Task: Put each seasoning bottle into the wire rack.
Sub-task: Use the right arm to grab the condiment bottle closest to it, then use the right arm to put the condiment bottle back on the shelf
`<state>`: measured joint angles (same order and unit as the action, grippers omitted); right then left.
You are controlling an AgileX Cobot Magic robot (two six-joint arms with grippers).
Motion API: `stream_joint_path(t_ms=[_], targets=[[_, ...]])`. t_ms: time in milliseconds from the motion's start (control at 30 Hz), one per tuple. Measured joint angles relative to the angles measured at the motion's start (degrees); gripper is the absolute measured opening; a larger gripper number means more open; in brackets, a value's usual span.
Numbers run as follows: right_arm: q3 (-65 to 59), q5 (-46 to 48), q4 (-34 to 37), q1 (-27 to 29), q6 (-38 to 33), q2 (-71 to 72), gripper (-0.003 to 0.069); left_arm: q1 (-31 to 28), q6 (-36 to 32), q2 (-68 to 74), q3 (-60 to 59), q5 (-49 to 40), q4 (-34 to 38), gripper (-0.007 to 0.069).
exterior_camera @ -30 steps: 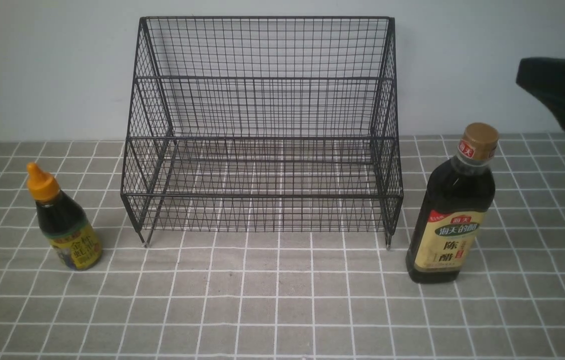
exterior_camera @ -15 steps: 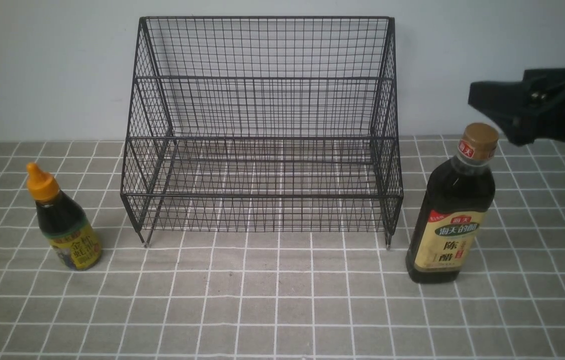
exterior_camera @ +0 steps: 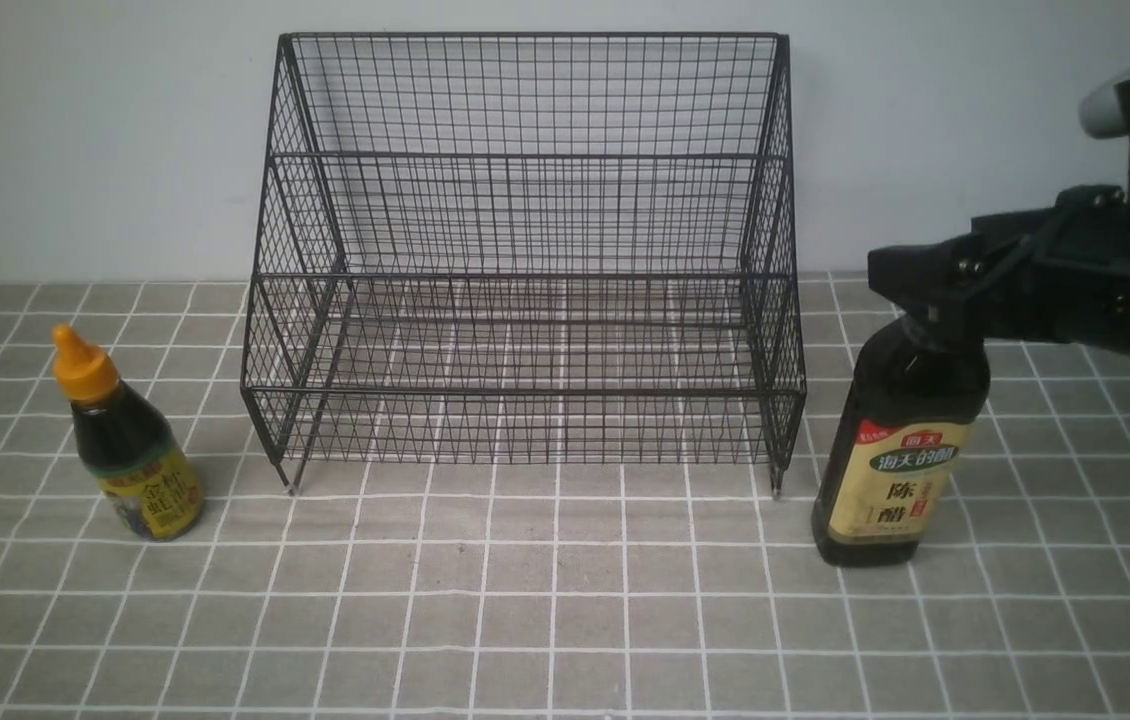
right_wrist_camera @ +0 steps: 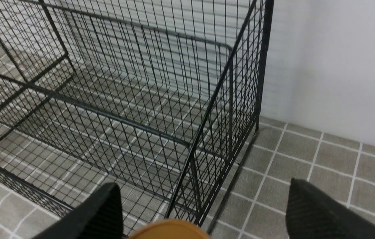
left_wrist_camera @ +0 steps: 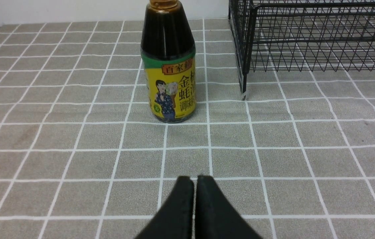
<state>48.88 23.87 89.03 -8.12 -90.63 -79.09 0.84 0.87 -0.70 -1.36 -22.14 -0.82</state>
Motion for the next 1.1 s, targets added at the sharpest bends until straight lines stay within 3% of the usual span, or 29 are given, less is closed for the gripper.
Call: stream_joint_path(t_ms=[167,400,700,933,1100], targets=[[-2.6,-0.8,0.3,0.0,1.3,-0.5,0.0559,0.0,0.0,0.0,0.0,0.0,0.0,-0.0007],[-3.4,-1.0,1.3,-0.1,-2.2,1.1,0.0337,0.0,0.0,0.0,0.0,0.0,0.0,-0.0007],[-0.3,-1.5,-0.9,-0.1,-3.1,4.2,0.0314,0.0,0.0,0.0,0.0,0.0,0.0,-0.0007],[15.2,1.5,-1.1,-1.1,-0.5,4.8,0.0313,0.0,0.0,0.0,0.0,0.0,0.0,-0.0007],[26.7,1.5,-1.0,-5.2,0.2,1.6,0.0311,0.0,0.0,0.0,0.0,0.0,0.0,-0.0007]])
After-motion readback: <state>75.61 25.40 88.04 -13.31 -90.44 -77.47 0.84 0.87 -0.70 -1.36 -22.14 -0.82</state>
